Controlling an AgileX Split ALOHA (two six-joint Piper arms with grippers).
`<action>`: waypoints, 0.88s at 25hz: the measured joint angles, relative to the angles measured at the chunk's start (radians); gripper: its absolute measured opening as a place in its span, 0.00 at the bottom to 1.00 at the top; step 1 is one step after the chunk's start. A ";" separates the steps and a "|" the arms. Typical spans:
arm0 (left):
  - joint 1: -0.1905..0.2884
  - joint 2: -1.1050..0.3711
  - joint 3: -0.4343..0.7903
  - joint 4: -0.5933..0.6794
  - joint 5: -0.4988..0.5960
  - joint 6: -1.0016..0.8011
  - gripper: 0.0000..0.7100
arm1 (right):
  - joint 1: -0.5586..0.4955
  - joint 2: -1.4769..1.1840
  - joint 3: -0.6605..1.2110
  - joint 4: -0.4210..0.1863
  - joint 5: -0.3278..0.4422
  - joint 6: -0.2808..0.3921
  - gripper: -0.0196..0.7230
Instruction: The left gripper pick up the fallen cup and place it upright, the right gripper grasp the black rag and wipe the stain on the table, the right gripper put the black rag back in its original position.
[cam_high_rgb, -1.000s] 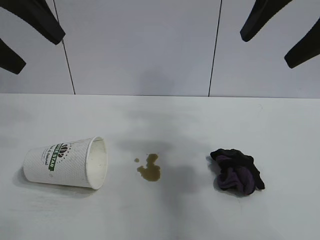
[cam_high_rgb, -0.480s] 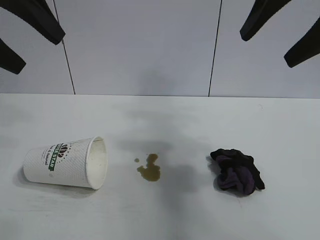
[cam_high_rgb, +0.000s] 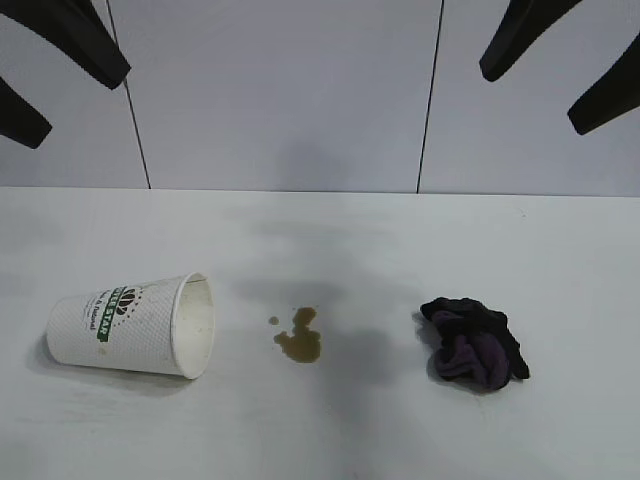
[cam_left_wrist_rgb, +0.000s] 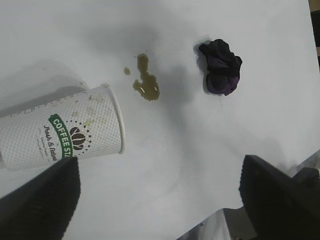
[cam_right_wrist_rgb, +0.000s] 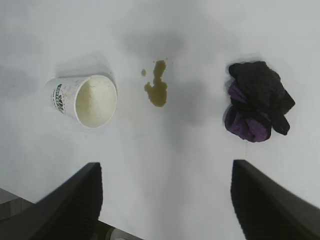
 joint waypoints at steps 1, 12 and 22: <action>0.000 0.000 0.000 0.000 0.005 0.001 0.88 | 0.000 0.000 0.000 0.000 0.000 0.000 0.69; 0.000 0.000 0.000 0.001 0.040 0.136 0.88 | 0.000 0.000 0.000 0.000 0.000 0.000 0.69; -0.034 0.000 0.000 0.057 0.025 0.769 0.88 | 0.000 0.000 0.000 0.000 0.000 0.000 0.69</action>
